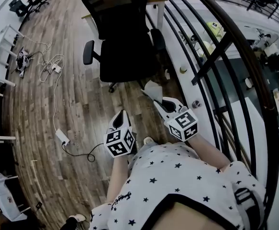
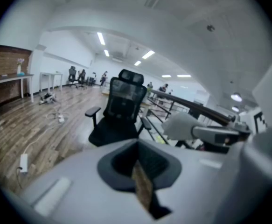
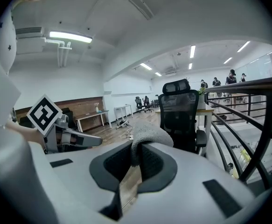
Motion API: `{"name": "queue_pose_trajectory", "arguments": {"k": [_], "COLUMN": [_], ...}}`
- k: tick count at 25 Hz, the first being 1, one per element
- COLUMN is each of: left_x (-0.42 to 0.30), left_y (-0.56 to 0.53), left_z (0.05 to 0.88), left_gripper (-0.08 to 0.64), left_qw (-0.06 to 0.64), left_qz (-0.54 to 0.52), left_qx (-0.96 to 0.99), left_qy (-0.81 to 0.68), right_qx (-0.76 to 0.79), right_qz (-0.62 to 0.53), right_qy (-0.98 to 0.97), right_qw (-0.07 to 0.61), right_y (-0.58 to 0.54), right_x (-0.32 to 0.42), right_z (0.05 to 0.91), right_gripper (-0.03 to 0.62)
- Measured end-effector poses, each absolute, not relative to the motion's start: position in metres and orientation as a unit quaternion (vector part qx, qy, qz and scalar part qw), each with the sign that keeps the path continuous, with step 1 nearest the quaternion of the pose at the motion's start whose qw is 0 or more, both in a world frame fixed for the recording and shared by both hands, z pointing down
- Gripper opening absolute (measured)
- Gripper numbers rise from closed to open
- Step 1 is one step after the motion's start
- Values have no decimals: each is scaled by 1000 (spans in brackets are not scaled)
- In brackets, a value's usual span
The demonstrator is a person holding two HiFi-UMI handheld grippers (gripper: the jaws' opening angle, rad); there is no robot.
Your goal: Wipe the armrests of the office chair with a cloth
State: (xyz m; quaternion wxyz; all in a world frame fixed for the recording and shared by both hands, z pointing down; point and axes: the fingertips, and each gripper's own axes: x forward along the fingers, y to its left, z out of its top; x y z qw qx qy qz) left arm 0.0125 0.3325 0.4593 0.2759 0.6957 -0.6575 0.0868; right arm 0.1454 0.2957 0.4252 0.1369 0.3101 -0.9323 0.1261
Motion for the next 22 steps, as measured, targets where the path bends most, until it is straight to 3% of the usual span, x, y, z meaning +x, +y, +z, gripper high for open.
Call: {"name": "queue_pose_trajectory", "arguments": {"k": [22], "left_x": [-16], "left_y": [296], "left_z": [468], "left_gripper": [6], "left_qw": [289], "left_qz": [88], "left_qx": [710], "left_qy": [-636], "right_qx": [336], "right_qz": [144], "right_qy": [-920], "right_qw": [138], "right_y": [265], "right_x": [116], "right_z": [427], "right_gripper": [29]}}
